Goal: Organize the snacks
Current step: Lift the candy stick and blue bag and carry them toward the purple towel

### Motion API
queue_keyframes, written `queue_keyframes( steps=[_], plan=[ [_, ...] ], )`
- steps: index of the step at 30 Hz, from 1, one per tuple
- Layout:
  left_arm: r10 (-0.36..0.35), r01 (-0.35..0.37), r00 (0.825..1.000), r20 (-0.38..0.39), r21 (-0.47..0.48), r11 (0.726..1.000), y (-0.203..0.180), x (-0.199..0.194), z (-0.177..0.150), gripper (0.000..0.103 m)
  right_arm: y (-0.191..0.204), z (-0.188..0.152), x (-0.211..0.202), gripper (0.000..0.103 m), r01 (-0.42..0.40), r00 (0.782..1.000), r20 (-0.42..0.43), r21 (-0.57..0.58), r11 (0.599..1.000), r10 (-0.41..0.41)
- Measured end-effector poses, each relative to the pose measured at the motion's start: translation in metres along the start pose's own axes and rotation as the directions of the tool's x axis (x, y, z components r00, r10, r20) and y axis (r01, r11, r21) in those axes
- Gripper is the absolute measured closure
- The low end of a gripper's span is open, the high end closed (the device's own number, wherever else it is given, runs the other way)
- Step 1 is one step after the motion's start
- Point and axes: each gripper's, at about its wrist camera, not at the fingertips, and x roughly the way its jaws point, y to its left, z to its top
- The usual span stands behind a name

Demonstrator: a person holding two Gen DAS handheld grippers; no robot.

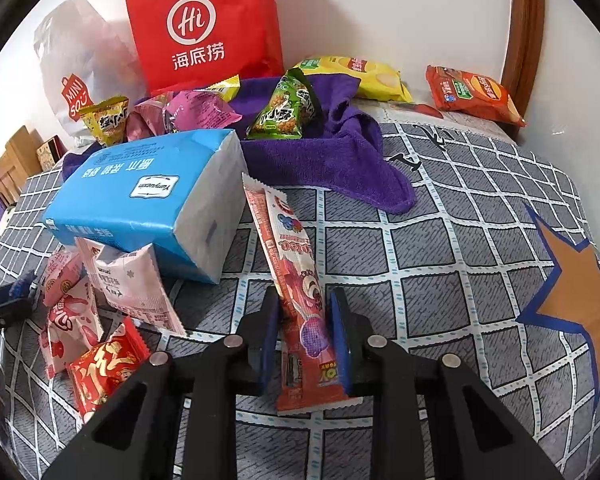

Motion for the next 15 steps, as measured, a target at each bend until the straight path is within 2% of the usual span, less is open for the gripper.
queue_keyframes(
  steps=[4,9,12,15],
  plan=[
    [0.03,-0.031,0.999,0.031,0.011,0.999,-0.007,-0.022,0.006,0.063,0.007,0.003,-0.02,0.085,-0.016,1.0,0.017,0.014,1.0,0.016],
    [-0.018,0.02,0.998,0.053,-0.037,0.999,-0.008,-0.044,0.014,0.063,0.012,0.004,-0.06,0.085,-0.03,0.998,0.049,0.026,0.999,0.029],
    [-0.021,0.024,0.997,0.068,-0.04,0.999,-0.014,-0.054,0.017,0.063,0.013,0.005,-0.086,0.085,-0.044,0.997,0.065,0.054,0.998,0.04],
    [-0.023,0.027,0.997,0.08,-0.041,0.999,-0.021,-0.066,0.022,0.063,0.017,0.008,-0.116,0.085,-0.024,0.996,0.092,0.055,0.998,0.019]
  ],
)
